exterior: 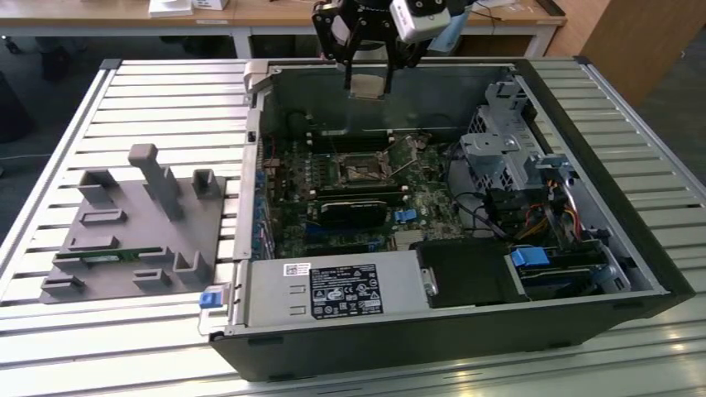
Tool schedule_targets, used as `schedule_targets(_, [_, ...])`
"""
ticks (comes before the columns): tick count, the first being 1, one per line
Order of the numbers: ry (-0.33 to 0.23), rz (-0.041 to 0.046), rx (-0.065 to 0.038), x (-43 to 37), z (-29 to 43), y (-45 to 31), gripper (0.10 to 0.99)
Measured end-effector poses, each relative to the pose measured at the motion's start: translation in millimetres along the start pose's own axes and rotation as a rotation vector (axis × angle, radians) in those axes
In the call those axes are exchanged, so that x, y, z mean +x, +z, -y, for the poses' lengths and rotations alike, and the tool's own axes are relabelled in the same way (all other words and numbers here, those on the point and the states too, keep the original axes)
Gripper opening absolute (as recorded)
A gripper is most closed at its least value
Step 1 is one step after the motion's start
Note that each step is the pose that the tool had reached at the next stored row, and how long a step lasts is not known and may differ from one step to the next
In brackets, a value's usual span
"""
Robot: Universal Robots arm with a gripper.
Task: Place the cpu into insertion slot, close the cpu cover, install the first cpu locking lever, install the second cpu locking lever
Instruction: 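Place the cpu into insertion slot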
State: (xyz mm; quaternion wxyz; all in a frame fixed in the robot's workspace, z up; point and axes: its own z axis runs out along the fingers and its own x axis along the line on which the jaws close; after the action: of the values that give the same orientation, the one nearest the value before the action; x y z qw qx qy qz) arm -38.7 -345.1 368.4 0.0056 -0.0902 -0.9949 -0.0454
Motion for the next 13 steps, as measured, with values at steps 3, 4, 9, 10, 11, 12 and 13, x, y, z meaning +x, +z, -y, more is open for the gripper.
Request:
schedule_targets(3, [0.004,0.0004,0.0,0.0,0.0,0.0,0.541])
schedule_targets(4, [0.005,0.0005,0.0,0.0,0.0,0.0,0.541])
schedule_targets(9, [0.011,0.001,0.0,0.0,0.0,0.0,0.541])
schedule_targets(10, [0.013,0.0011,0.0,0.0,0.0,0.0,0.541])
schedule_targets(11, [0.014,0.0012,0.0,0.0,0.0,0.0,0.541])
schedule_targets(12, [0.015,0.0014,0.0,0.0,0.0,0.0,0.541])
schedule_targets(13, [0.017,0.0015,0.0,0.0,0.0,0.0,0.541])
